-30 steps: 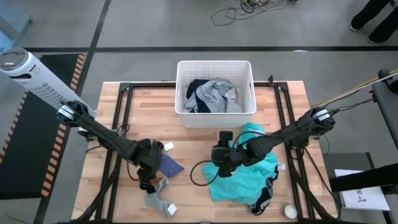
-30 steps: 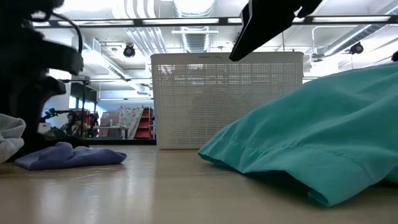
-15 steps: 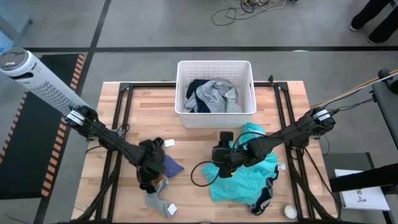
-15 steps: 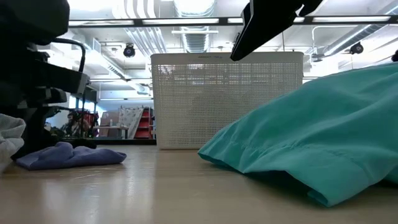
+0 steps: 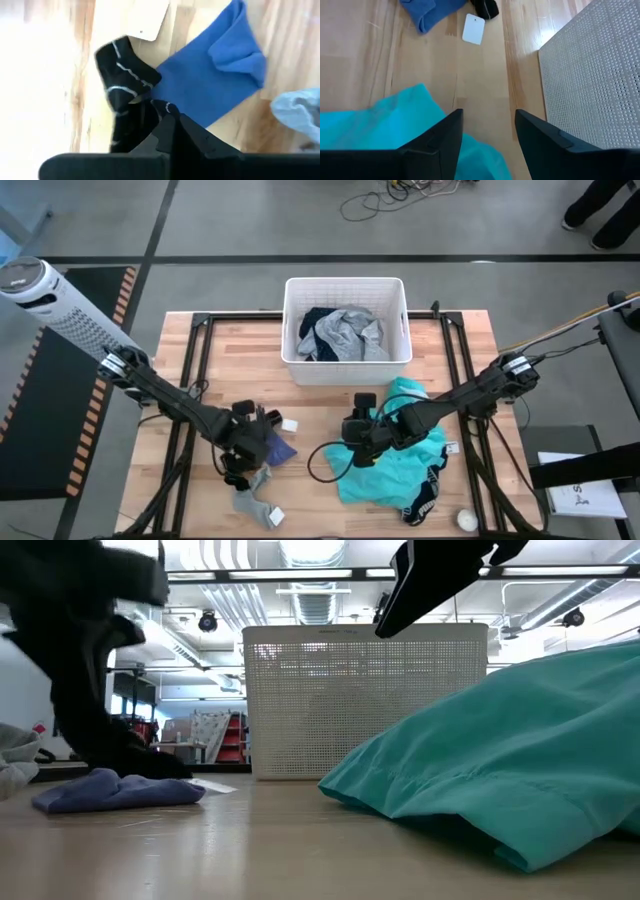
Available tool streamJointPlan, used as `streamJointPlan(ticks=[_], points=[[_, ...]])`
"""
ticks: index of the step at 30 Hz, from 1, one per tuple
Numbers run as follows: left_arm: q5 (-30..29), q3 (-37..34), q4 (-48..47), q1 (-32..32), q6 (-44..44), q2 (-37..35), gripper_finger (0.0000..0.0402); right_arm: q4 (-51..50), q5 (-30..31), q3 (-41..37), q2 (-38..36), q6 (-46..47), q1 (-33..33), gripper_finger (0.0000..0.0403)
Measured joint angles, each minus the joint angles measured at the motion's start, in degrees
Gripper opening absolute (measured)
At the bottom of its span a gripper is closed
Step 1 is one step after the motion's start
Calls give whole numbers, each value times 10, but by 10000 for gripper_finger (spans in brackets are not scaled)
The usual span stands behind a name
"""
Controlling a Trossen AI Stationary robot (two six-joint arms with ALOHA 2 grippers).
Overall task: Sort clothes
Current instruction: Put the top black sock into the white laundry bin
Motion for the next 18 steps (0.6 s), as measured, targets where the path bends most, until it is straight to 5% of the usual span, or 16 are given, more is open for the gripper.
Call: streamJointPlan(ticks=[18], points=[[-93, 153, -85, 39, 51, -107, 0, -16, 5, 4, 0, 1, 2, 131]])
